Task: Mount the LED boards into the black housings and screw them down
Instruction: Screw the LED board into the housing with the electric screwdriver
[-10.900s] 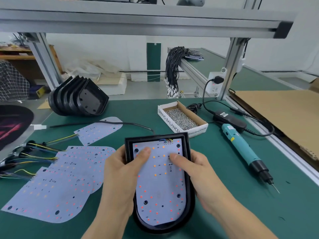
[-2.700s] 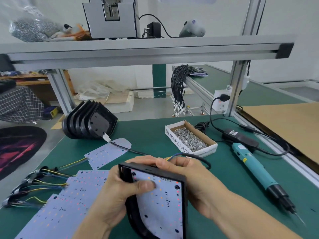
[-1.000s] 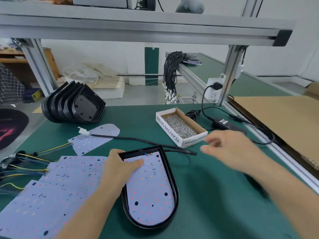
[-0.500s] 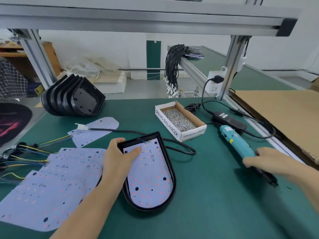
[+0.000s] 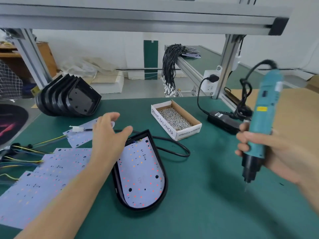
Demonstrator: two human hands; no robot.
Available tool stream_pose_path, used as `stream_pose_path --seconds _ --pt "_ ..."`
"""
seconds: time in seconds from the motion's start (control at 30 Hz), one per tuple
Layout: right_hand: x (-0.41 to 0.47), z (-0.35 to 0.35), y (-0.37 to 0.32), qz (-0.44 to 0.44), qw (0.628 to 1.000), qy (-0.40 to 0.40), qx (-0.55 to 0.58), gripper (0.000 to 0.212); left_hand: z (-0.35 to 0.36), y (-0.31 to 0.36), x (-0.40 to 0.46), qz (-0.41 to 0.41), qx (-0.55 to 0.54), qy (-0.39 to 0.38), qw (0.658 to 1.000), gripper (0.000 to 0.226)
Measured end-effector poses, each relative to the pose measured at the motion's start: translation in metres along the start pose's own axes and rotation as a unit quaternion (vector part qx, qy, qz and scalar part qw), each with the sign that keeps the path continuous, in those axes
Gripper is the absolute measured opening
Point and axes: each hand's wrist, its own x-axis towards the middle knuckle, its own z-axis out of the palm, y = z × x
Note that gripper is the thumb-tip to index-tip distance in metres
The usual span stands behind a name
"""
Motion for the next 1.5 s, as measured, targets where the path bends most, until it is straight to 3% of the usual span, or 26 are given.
stream_pose_path --seconds 0.1,0.2,0.3,0.43,0.53,0.67,0.77,0.87,0.97,1.03,1.13,1.2,1.37,1.5 --pt "0.011 0.020 -0.005 -0.018 0.998 0.043 0.030 0.031 0.016 0.029 0.018 0.066 0.030 -0.062 0.995 0.025" --pt "0.014 0.025 -0.003 -0.064 0.996 0.026 0.057 0.025 0.045 0.054 0.035 0.134 0.097 -0.159 0.973 0.014" --pt "0.013 0.031 -0.002 -0.086 0.995 -0.008 0.059 0.026 0.076 0.072 0.045 0.189 0.176 -0.273 0.927 0.015" --pt "0.022 0.036 0.001 -0.080 0.995 -0.008 0.054 0.034 0.113 0.071 0.042 0.177 0.245 -0.426 0.853 0.022" --pt "0.025 0.037 0.000 -0.087 0.989 -0.062 0.098 0.052 0.126 0.065 0.037 0.178 0.272 -0.406 0.854 0.034" --pt "0.031 0.041 0.007 -0.118 0.969 -0.100 0.193 0.047 0.131 0.063 0.029 0.174 0.203 -0.378 0.886 0.039" --pt "0.040 0.048 0.011 -0.096 0.951 -0.140 0.259 0.052 0.132 0.063 0.024 0.175 0.146 -0.403 0.886 0.034" --pt "0.045 0.050 0.013 -0.084 0.961 -0.094 0.248 0.052 0.130 0.063 0.028 0.189 0.140 -0.423 0.875 0.033" --pt "0.044 0.048 0.012 -0.117 0.977 -0.027 0.175 0.031 0.127 0.061 0.036 0.191 0.153 -0.439 0.865 0.033" --pt "0.044 0.047 0.008 -0.131 0.981 -0.003 0.143 0.024 0.124 0.063 0.046 0.165 0.111 -0.412 0.889 0.026" --pt "0.045 0.047 0.002 -0.163 0.979 0.058 0.108 0.019 0.125 0.067 0.071 0.132 0.103 -0.303 0.938 0.017" --pt "0.047 0.048 -0.001 -0.180 0.974 0.096 0.098 0.015 0.132 0.066 0.081 0.141 0.226 -0.286 0.920 0.019" --pt "0.055 0.056 -0.004 -0.202 0.965 0.134 0.101 0.019 0.160 0.060 0.077 0.185 0.449 -0.275 0.830 0.017" --pt "0.057 0.062 -0.002 -0.216 0.963 0.121 0.105 0.023 0.171 0.061 0.072 0.193 0.474 -0.245 0.823 0.029"
